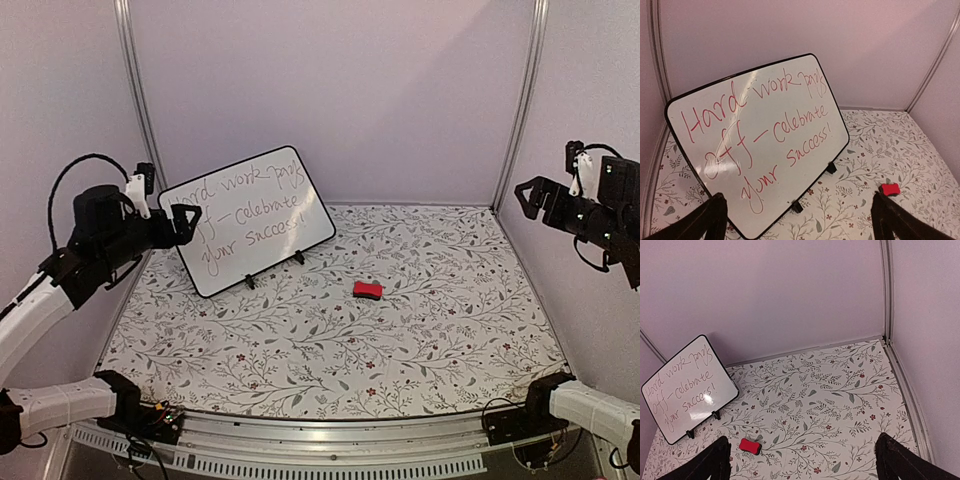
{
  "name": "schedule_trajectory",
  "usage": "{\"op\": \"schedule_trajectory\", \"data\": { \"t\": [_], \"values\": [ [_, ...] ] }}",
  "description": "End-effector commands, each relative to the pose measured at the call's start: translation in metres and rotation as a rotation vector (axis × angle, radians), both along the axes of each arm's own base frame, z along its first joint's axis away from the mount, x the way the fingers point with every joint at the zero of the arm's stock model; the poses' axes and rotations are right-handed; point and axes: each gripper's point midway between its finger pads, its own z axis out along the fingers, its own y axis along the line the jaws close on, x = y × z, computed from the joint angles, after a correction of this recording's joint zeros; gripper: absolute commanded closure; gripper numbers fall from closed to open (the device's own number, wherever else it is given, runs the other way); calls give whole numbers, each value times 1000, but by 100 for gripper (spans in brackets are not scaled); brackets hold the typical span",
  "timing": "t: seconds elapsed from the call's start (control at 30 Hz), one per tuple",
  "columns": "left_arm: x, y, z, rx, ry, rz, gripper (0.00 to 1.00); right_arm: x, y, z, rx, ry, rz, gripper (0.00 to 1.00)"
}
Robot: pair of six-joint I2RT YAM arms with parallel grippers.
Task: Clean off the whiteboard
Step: Move the whiteboard.
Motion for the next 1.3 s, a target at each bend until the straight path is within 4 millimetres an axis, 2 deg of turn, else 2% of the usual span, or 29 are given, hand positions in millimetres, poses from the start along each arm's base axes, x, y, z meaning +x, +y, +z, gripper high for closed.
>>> {"op": "schedule_trajectory", "data": {
  "t": [0.0,0.13,0.17,0.3,0.57,0.7,0.83,0.93,1.13,1.27],
  "values": [
    [5,-5,-16,18,26,-21,0,3,10,-7,-17,-4,61,1],
    [0,-2,-18,3,8,-13,0,3,35,-12,-2,-3,208,1],
    [0,-1,-18,1,6,-4,0,4,36,-16,-4,5,212,1],
    [3,9,-19,-13,8,33,0,14,24,-30,-6,48,129,1],
    [12,5,-42,-18,90,36,0,4,10,-23,-3,-12,57,1],
    [15,2,-56,-67,183,60,0,4,6,-26,-16,12,31,1],
    [16,-6,-57,-158,182,63,0,7,11,-30,-10,36,55,1],
    [20,-18,-61,-192,186,53,0,8,7,-34,-14,49,32,1],
    [35,-31,-87,-157,288,126,0,10,4,-38,-17,66,16,1],
    [41,-48,-108,-147,348,135,0,10,3,-39,-19,72,8,1]
  ]
}}
